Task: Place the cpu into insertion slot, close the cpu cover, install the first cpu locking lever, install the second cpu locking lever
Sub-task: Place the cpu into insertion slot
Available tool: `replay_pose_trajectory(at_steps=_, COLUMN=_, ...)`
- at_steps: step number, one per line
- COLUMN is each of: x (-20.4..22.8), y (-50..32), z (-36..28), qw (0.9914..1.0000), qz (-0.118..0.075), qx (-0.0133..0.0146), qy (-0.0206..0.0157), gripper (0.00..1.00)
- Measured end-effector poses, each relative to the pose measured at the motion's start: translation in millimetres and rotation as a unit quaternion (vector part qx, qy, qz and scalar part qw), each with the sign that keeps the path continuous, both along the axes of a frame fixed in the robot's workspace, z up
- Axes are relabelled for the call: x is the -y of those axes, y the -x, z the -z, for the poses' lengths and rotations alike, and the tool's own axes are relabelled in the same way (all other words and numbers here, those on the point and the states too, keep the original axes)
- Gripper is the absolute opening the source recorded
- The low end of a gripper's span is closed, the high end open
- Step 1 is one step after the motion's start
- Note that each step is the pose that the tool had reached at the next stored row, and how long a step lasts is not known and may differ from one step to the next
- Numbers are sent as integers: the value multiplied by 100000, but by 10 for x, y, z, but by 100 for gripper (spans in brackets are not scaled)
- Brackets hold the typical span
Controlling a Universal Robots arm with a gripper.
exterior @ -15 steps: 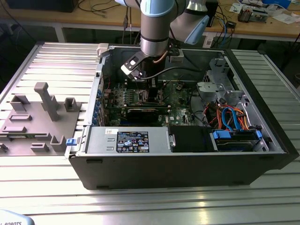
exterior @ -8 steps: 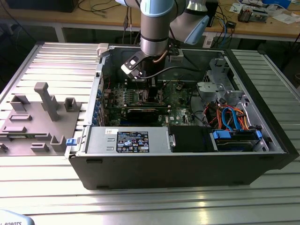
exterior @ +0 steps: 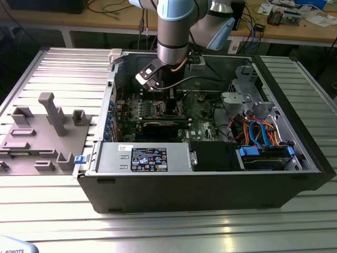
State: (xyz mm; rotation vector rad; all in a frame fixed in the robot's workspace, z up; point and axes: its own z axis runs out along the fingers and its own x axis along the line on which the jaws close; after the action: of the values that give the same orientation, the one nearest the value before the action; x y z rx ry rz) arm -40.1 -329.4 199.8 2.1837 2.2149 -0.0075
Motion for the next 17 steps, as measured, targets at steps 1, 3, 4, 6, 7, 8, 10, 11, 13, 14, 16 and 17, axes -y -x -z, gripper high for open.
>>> replay_pose_trajectory(at_steps=1, x=0, y=0, z=3, qw=100000, qz=75, qx=-1, qy=7, gripper=55)
replay_pose_trajectory(at_steps=3, x=0, y=0, z=12, qw=100000, qz=315, qx=2, qy=10, gripper=55)
replay_pose_trajectory(at_steps=4, x=1, y=1, z=17, qw=99999, qz=504, qx=-9, qy=15, gripper=55)
replay_pose_trajectory(at_steps=6, x=1, y=0, z=24, qw=99998, qz=650, qx=-4, qy=10, gripper=55)
replay_pose_trajectory(at_steps=7, x=1, y=1, z=26, qw=99998, qz=690, qx=-6, qy=7, gripper=55)
replay_pose_trajectory(at_steps=8, x=1, y=1, z=28, qw=99998, qz=696, qx=-13, qy=17, gripper=55)
replay_pose_trajectory(at_steps=10, x=1, y=0, z=32, qw=99998, qz=699, qx=-11, qy=18, gripper=55)
replay_pose_trajectory(at_steps=11, x=1, y=0, z=34, qw=99998, qz=699, qx=-10, qy=17, gripper=55)
replay_pose_trajectory(at_steps=13, x=1, y=0, z=35, qw=99998, qz=700, qx=-6, qy=11, gripper=55)
replay_pose_trajectory(at_steps=14, x=1, y=0, z=35, qw=99998, qz=699, qx=-6, qy=9, gripper=55)
replay_pose_trajectory(at_steps=16, x=1, y=0, z=35, qw=99998, qz=698, qx=-3, qy=8, gripper=55)
replay_pose_trajectory(at_steps=17, x=1, y=0, z=35, qw=99998, qz=699, qx=-2, qy=8, gripper=55)
